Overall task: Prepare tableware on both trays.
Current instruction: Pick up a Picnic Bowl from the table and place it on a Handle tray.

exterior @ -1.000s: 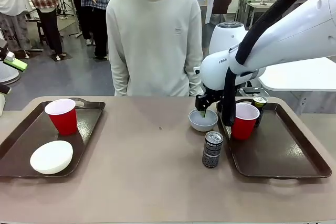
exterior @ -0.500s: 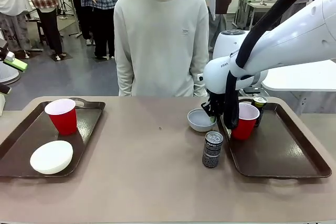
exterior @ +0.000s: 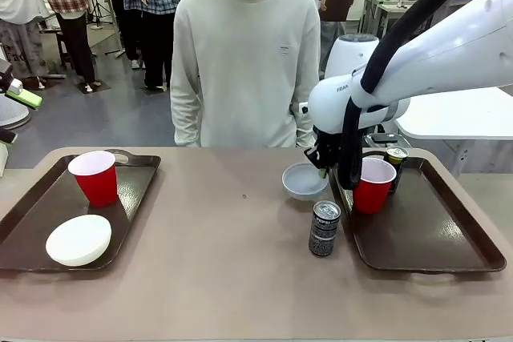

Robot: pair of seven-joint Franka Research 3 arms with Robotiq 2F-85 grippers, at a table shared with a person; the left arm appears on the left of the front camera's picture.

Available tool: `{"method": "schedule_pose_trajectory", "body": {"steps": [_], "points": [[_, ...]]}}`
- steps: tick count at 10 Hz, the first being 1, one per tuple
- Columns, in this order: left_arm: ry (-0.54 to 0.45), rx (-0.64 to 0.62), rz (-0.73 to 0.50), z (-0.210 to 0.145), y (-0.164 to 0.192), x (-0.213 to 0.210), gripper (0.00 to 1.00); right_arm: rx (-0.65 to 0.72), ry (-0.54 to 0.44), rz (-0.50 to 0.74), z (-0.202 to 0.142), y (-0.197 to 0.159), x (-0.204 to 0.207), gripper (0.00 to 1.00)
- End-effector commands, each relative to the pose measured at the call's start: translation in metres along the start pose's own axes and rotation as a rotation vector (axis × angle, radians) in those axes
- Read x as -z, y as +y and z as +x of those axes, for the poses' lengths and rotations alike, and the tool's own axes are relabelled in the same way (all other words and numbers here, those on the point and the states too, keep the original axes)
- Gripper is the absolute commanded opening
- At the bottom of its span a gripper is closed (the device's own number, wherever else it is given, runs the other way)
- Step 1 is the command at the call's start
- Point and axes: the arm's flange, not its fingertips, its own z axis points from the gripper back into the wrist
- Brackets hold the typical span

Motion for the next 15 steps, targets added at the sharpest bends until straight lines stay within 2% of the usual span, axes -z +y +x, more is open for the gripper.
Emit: {"method": "schedule_pose_trajectory", "body": {"steps": [1, 3, 4, 5, 6, 7, 8, 9, 12, 13, 15], "points": [[-0.016, 0.005, -0.008, 0.001, 0.002, 0.002, 0.90, 0.012, -0.128, 0.002, -0.055, 0.015, -0.089, 0.00], [-0.016, 0.005, -0.008, 0.001, 0.002, 0.002, 0.90, 0.166, -0.210, -0.025, -0.106, 0.000, -0.156, 0.00], [-0.016, 0.005, -0.008, 0.001, 0.002, 0.002, 0.90, 0.224, -0.187, -0.025, -0.134, -0.014, -0.170, 0.00], [-0.016, 0.005, -0.008, 0.001, 0.002, 0.002, 0.90, 0.270, -0.111, -0.037, -0.167, -0.028, -0.165, 0.00], [-0.016, 0.005, -0.008, 0.001, 0.002, 0.002, 0.90, 0.286, -0.075, -0.052, -0.183, -0.037, -0.157, 0.00], [-0.016, 0.005, -0.008, 0.001, 0.002, 0.002, 0.90, 0.299, -0.056, -0.017, -0.205, -0.051, -0.143, 0.00], [-0.016, 0.005, -0.008, 0.001, 0.002, 0.002, 0.90, 0.337, -0.081, 0.078, -0.214, -0.055, -0.135, 0.00], [-0.016, 0.005, -0.008, 0.001, 0.002, 0.002, 0.90, 0.287, -0.078, -0.044, -0.194, -0.044, -0.161, 0.00], [-0.016, 0.005, -0.008, 0.001, 0.002, 0.002, 0.90, 0.287, -0.078, -0.044, -0.194, -0.044, -0.161, 0.00], [-0.016, 0.005, -0.008, 0.001, 0.002, 0.002, 0.90, 0.292, -0.077, -0.025, -0.202, -0.045, -0.157, 0.04], [-0.016, 0.005, -0.008, 0.001, 0.002, 0.002, 0.90, 0.306, -0.040, -0.013, -0.221, -0.067, -0.143, 0.04]]}}
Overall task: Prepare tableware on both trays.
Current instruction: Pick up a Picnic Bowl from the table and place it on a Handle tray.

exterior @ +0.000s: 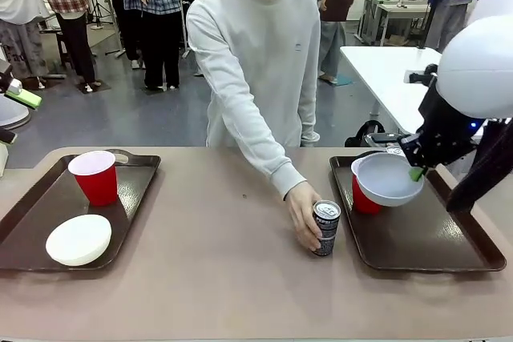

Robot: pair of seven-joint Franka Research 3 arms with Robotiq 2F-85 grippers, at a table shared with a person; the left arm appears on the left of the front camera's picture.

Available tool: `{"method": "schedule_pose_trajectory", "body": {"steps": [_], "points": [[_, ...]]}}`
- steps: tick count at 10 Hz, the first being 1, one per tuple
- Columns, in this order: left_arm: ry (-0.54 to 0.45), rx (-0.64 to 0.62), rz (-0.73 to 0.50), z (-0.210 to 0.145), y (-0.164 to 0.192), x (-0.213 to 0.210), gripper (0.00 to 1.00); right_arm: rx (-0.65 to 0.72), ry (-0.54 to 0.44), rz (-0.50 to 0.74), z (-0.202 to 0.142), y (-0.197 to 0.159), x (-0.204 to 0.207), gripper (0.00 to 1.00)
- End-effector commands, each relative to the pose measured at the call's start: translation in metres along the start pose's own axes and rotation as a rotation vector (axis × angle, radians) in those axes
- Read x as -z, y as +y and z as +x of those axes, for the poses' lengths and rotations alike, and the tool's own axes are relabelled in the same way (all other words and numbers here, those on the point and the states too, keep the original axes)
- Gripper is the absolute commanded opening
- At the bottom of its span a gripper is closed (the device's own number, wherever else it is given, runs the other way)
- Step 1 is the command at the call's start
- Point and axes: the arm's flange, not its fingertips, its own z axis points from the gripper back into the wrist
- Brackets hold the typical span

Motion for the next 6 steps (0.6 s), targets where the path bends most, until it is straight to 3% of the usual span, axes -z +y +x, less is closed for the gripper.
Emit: {"method": "schedule_pose_trajectory", "body": {"steps": [1, 5, 6], "points": [[-0.015, 0.005, -0.008, 0.001, 0.001, 0.002, 0.90, 0.031, 0.039, 0.018, -0.017, -0.034, 0.013, 0.04], [-0.015, 0.005, -0.008, 0.001, 0.001, 0.002, 0.90, 0.116, 0.079, 0.009, -0.023, -0.067, 0.043, 0.04], [-0.015, 0.005, -0.008, 0.001, 0.001, 0.002, 0.90, 0.095, 0.066, 0.031, -0.008, -0.058, 0.015, 0.04]]}}
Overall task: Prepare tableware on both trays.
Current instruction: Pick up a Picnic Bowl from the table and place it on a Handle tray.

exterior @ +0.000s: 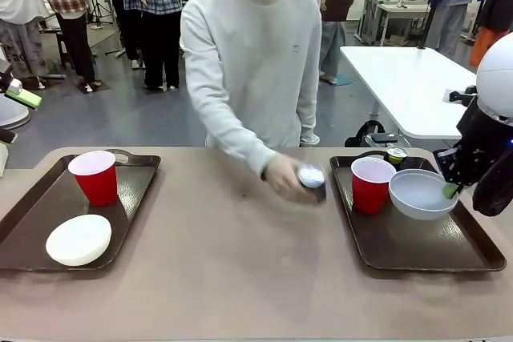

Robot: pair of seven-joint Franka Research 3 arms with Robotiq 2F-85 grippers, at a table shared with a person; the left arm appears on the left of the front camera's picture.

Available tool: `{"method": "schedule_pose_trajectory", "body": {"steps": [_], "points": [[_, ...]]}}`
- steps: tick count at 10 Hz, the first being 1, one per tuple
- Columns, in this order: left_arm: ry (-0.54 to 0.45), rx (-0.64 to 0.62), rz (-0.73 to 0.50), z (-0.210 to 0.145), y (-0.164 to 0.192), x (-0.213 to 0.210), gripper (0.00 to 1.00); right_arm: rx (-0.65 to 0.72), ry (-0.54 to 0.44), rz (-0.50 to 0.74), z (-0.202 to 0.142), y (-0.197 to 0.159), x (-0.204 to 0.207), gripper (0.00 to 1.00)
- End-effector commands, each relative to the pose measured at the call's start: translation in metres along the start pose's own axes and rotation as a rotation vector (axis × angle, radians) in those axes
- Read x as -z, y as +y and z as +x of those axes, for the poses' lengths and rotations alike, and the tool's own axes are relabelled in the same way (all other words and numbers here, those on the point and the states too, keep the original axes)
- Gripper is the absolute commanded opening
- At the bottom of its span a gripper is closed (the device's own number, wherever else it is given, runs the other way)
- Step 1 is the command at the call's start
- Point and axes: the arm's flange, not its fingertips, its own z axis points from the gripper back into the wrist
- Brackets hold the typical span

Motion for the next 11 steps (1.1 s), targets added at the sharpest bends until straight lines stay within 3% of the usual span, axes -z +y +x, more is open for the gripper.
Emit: {"method": "schedule_pose_trajectory", "body": {"steps": [1, 4, 11], "points": [[-0.015, 0.006, -0.008, 0.001, 0.001, 0.002, 0.90, -0.023, -0.015, 0.003, -0.003, 0.009, -0.006, 0.04], [-0.015, 0.006, -0.008, 0.001, 0.001, 0.002, 0.90, -0.011, -0.011, -0.004, -0.001, 0.004, -0.004, 0.04], [-0.015, 0.006, -0.008, 0.001, 0.001, 0.002, 0.90, -0.003, 0.107, -0.096, 0.018, -0.021, 0.081, 0.04]]}}
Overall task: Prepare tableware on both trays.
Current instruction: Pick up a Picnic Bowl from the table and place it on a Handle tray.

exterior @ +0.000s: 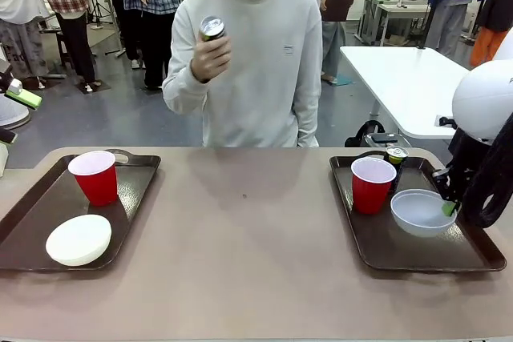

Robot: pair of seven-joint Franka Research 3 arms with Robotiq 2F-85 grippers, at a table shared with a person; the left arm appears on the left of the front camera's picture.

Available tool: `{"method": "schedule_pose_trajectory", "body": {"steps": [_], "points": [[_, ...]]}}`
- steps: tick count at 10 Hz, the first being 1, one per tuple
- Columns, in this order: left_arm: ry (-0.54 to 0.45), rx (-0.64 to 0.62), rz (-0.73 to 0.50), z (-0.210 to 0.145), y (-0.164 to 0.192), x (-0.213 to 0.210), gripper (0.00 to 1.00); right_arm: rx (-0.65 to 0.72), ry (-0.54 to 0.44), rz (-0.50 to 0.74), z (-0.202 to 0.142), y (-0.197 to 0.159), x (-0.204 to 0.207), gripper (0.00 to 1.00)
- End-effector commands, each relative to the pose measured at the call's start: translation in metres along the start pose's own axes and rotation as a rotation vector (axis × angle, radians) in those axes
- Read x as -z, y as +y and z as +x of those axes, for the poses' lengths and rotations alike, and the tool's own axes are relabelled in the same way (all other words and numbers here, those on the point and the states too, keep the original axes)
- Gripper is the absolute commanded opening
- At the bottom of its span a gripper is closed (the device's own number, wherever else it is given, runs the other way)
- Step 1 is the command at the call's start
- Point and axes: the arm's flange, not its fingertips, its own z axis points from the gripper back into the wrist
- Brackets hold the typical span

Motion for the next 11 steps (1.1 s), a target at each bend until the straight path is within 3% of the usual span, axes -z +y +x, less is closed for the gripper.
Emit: {"method": "schedule_pose_trajectory", "body": {"steps": [1, 3, 4, 5, 6, 7, 8, 9, 10, 11], "points": [[-0.015, 0.005, -0.008, 0.001, 0.001, 0.002, 0.90, -0.003, 0.032, -0.042, 0.003, -0.004, 0.027, 0.04], [-0.015, 0.005, -0.008, 0.001, 0.001, 0.002, 0.90, 0.003, 0.107, -0.087, 0.012, -0.003, 0.049, 0.04], [-0.015, 0.005, -0.008, 0.001, 0.001, 0.002, 0.90, -0.011, 0.130, -0.086, 0.012, -0.002, 0.051, 0.44], [-0.015, 0.005, -0.008, 0.001, 0.001, 0.002, 0.90, -0.018, 0.114, -0.076, 0.009, -0.002, 0.043, 0.64], [-0.015, 0.005, -0.008, 0.001, 0.001, 0.002, 0.90, -0.024, 0.087, -0.061, 0.002, -0.001, 0.030, 0.64], [-0.015, 0.005, -0.008, 0.001, 0.001, 0.002, 0.90, -0.053, 0.058, -0.029, -0.008, -0.001, 0.012, 0.84], [-0.015, 0.005, -0.008, 0.001, 0.001, 0.002, 0.90, -0.090, 0.024, 0.010, -0.023, 0.001, -0.009, 0.38], [-0.015, 0.005, -0.008, 0.001, 0.001, 0.002, 0.90, -0.122, -0.016, 0.034, -0.040, 0.001, -0.032, 1.00], [-0.015, 0.005, -0.008, 0.001, 0.001, 0.002, 0.90, -0.136, -0.050, 0.036, -0.052, 0.000, -0.049, 0.58], [-0.015, 0.005, -0.008, 0.001, 0.001, 0.002, 0.90, -0.132, -0.069, 0.032, -0.058, -0.002, -0.060, 1.00]]}}
